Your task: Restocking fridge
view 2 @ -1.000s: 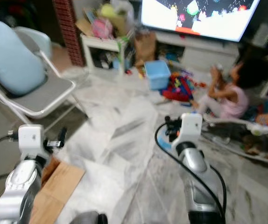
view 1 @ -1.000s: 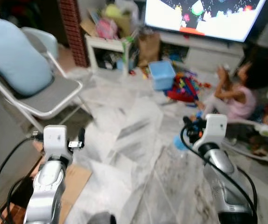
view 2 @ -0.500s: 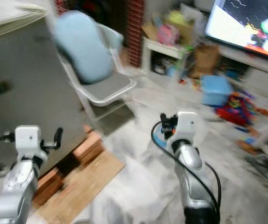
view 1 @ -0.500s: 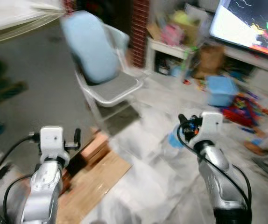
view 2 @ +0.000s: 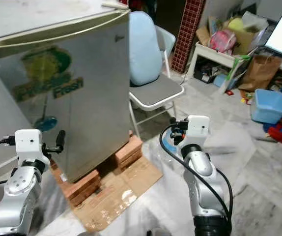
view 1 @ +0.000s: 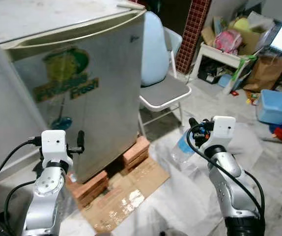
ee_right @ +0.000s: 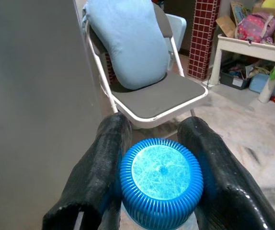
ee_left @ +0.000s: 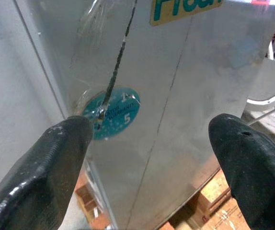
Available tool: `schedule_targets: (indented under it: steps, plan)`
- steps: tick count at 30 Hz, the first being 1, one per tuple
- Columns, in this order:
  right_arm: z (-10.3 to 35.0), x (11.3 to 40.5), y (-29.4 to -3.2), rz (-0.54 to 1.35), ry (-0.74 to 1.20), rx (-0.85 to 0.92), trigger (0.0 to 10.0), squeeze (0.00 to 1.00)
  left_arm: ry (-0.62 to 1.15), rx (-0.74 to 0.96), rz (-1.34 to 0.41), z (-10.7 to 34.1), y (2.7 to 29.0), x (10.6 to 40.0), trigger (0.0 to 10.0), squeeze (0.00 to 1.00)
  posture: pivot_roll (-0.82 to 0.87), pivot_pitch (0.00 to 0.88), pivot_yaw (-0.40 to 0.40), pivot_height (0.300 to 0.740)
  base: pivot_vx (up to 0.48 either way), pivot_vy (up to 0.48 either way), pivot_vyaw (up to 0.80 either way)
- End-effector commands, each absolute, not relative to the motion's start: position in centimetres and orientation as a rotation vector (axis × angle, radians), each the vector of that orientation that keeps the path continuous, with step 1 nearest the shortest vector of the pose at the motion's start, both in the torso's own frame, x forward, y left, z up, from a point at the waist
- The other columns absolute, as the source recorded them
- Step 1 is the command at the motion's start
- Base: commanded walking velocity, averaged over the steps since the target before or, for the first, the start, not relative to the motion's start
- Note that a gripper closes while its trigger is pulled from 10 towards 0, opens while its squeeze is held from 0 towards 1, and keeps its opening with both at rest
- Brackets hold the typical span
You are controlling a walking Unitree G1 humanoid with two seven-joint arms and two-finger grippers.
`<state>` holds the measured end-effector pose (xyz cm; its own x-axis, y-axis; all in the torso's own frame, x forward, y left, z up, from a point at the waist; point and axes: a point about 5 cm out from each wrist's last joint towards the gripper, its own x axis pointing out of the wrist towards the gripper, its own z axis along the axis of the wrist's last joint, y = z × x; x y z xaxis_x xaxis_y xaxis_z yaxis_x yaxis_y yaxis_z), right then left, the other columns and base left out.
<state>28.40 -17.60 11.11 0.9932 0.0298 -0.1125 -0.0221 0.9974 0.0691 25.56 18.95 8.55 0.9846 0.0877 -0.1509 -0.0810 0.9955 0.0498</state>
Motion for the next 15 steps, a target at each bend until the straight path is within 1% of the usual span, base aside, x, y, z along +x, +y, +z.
schedule_targets:
  steps: [1,8,15]
  plan:
    - [11.74,28.6,-18.1,0.008,0.082,0.061,10.0,0.0,0.144,0.066,0.089,8.74,18.9,25.69,10.0,0.0,0.02,0.01,-0.028,0.74,0.0,0.0,0.0]
    - [11.81,28.75,-18.24,0.005,0.078,0.052,10.0,0.0,0.136,0.067,0.108,8.75,18.93,25.79,10.0,0.0,0.02,0.005,-0.032,0.74,0.0,0.0,0.0]
    - [11.89,28.91,-18.4,0.001,0.075,0.043,10.0,0.0,0.146,0.072,0.172,8.63,19.49,25.87,10.0,0.0,0.02,0.003,-0.037,0.74,0.0,0.0,0.0]
